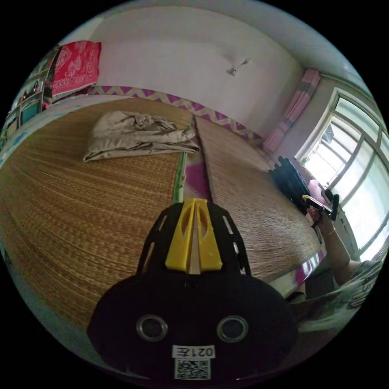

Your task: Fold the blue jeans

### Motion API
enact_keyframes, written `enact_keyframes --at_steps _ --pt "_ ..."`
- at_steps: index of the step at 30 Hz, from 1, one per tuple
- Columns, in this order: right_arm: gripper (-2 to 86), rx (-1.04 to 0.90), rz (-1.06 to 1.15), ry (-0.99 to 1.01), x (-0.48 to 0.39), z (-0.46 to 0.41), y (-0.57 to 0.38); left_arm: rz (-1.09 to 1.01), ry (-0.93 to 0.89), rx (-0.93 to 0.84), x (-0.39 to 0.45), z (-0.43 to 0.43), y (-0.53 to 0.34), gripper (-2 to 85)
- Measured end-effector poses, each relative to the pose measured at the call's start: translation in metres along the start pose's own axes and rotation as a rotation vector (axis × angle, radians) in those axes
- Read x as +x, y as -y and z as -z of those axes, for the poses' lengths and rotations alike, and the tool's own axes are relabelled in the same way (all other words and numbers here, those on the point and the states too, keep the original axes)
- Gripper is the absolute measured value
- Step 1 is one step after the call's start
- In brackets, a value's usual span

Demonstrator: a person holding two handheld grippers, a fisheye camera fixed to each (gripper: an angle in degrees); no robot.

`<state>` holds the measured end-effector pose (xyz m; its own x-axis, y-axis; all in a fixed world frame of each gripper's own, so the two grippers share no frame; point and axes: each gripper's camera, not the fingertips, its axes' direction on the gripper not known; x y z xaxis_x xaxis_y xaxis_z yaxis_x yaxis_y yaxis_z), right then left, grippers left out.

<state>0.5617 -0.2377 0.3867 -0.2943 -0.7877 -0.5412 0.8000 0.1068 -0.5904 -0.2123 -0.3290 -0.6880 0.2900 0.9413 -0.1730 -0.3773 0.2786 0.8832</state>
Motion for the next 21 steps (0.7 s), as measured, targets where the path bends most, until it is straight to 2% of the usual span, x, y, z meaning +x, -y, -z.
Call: enact_keyframes --at_steps 4,6,9,12,14,18,21 --pt "13.5 0.029 0.096 -0.256 0.006 0.012 0.003 -0.010 -0.036 -0.082 0.030 -0.027 -0.018 -0.9" --pt "14.3 0.014 0.200 -0.427 -0.003 0.002 0.019 -0.041 0.015 -0.099 0.053 -0.042 -0.036 -0.8" --pt "14.5 -0.001 0.367 -0.564 -0.019 -0.024 0.045 -0.112 0.096 -0.081 0.076 -0.056 -0.060 -0.9" --pt "15.3 -0.061 0.493 -0.632 -0.026 -0.057 0.072 -0.180 0.142 -0.076 0.092 -0.061 -0.077 -0.9" --pt "15.6 -0.117 0.520 -0.602 -0.026 -0.075 0.086 -0.212 0.179 -0.074 0.101 -0.065 -0.088 -0.9" --pt "13.5 -0.195 0.540 -0.621 -0.027 -0.097 0.101 -0.272 0.253 -0.075 0.117 -0.076 -0.110 -0.9" --pt "10.6 -0.160 0.468 -0.594 -0.024 -0.083 0.106 -0.287 0.270 -0.056 0.122 -0.079 -0.125 -0.9"
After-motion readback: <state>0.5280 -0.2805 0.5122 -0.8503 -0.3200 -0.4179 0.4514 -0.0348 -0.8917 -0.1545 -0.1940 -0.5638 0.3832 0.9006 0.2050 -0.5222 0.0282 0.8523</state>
